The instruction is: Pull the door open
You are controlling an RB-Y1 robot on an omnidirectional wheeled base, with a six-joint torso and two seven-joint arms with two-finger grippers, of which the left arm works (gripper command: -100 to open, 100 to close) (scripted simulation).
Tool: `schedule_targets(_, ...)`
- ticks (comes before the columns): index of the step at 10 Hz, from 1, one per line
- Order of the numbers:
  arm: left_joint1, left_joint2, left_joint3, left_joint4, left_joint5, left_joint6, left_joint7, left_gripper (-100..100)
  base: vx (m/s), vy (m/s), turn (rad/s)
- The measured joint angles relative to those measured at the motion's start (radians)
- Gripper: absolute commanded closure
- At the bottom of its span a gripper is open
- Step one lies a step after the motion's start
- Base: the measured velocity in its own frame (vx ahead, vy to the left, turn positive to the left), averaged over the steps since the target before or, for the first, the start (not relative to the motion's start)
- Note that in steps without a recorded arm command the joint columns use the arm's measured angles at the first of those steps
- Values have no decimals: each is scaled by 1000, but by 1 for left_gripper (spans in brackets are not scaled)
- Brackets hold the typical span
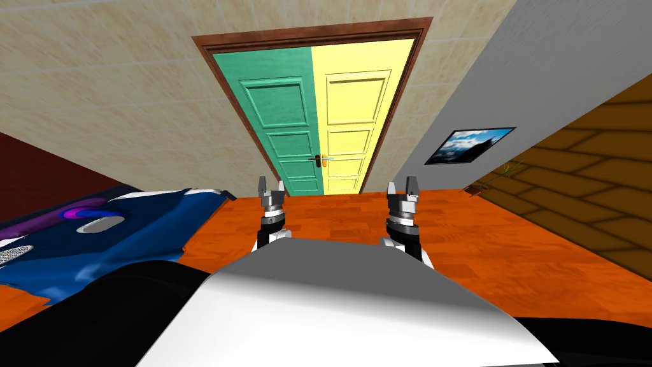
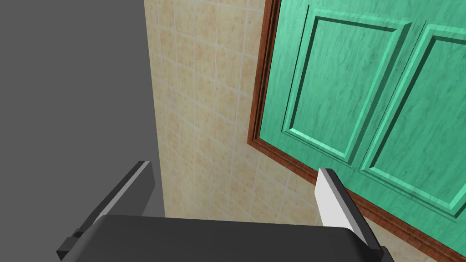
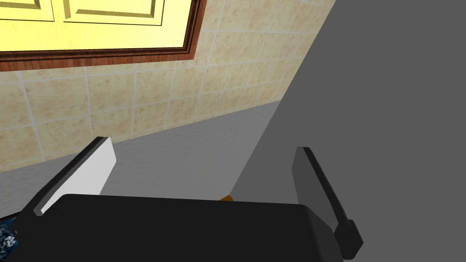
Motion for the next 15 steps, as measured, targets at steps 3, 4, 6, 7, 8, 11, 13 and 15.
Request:
schedule_targets(3,-15,12,5,38,-1,11,0,-100,181,-27,-28)
schedule_targets(4,-28,17,11,58,0,17,1,-100,190,-22,-29)
schedule_targets(6,-49,30,22,102,2,28,5,-100,195,-8,-34)
schedule_targets(7,-57,32,22,120,0,37,3,-100,212,4,-49)
schedule_targets(8,-68,40,29,139,1,50,4,-100,157,-1,-23)
schedule_targets(11,-98,52,41,198,2,70,6,-100,117,10,-28)
schedule_targets(13,-123,65,54,246,4,85,9,-100,149,-9,-39)
schedule_targets(15,-138,73,62,280,4,101,11,-100,106,-5,-16)
